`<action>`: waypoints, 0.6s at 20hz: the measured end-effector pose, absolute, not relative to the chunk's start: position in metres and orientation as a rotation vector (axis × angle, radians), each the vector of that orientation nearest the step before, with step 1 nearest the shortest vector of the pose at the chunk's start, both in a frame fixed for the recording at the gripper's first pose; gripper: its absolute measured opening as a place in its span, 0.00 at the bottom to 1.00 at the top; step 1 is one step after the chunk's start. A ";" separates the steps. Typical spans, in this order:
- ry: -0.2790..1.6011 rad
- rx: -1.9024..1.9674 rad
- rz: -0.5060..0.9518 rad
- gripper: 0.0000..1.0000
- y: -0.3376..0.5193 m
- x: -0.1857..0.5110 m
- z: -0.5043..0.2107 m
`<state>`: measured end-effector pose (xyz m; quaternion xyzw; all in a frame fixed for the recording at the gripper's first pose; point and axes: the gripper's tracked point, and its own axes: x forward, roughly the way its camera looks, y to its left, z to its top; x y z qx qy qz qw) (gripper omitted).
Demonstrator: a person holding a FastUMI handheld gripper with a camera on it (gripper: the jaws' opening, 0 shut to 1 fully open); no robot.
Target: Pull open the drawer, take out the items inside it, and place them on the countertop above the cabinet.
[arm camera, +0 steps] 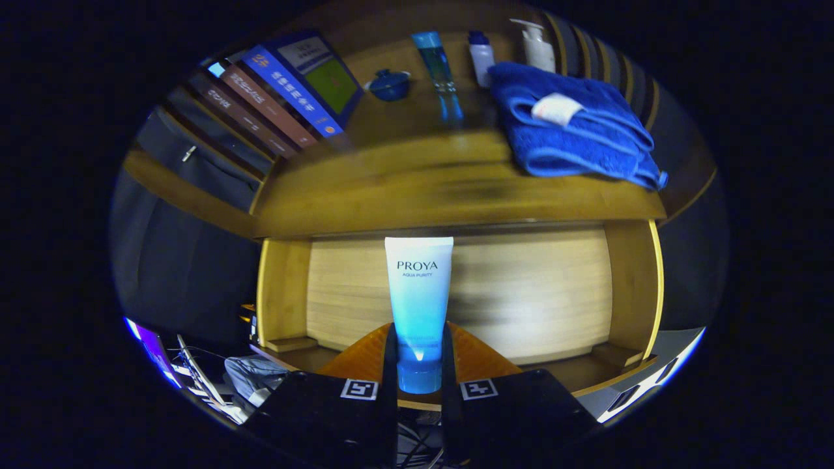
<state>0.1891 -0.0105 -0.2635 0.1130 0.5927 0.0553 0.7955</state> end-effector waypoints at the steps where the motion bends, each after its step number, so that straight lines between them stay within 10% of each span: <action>1: 1.268 0.245 0.119 0.31 -0.005 0.200 -0.255; 12: 1.261 0.154 0.019 0.31 -0.013 0.328 -0.265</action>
